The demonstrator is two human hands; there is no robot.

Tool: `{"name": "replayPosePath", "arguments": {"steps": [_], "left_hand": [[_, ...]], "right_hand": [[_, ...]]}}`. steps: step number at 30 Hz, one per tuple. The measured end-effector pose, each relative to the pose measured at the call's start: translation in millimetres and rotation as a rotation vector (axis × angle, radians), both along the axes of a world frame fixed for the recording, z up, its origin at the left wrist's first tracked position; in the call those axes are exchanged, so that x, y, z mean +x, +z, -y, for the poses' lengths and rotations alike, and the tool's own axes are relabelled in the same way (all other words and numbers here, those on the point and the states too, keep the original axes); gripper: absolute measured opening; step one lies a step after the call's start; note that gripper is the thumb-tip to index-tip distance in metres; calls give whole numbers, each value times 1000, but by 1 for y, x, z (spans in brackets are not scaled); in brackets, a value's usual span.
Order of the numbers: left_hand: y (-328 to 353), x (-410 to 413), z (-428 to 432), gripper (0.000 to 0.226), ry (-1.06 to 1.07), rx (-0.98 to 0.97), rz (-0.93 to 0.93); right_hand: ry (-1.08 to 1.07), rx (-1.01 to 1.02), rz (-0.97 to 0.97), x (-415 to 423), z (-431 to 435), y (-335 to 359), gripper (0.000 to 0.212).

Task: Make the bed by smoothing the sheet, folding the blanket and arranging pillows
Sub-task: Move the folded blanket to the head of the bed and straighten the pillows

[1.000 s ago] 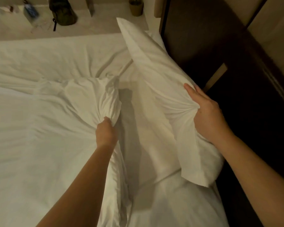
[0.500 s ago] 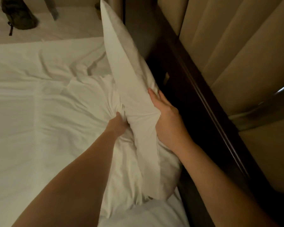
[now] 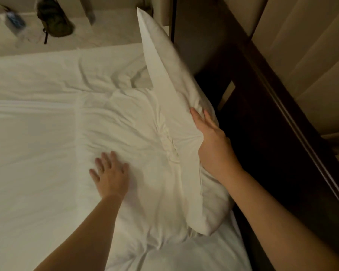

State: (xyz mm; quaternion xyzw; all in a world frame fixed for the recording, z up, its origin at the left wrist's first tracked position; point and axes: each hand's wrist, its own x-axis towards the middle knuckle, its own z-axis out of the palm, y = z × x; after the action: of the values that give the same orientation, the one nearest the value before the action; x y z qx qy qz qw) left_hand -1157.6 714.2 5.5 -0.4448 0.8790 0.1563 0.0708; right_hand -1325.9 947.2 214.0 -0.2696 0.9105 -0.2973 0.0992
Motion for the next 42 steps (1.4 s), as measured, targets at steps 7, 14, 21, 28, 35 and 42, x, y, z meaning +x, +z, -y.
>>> {"name": "replayPosePath", "arguments": {"steps": [7,14,21,28,35,42], "left_hand": [[6,64,39,67,31,153,-14],[23,71,94,53,157,595,-234],[64,88,143,76,282,975,-457],[79,68,144,86,318,1218,-528],[67,52,116,105,305,1016,-537],[64,46,90,103,328,894,-566]], "right_hand": [[52,159,-85,49,55,1,90],[101,244,-207,124,137,13,75],[182,344,-146,231,201,-10,71],[380,279,-49,250,182,-87,63],[197,294,-290,197,140,-87,52],[132,360,-263,141,98,-96,61]]}}
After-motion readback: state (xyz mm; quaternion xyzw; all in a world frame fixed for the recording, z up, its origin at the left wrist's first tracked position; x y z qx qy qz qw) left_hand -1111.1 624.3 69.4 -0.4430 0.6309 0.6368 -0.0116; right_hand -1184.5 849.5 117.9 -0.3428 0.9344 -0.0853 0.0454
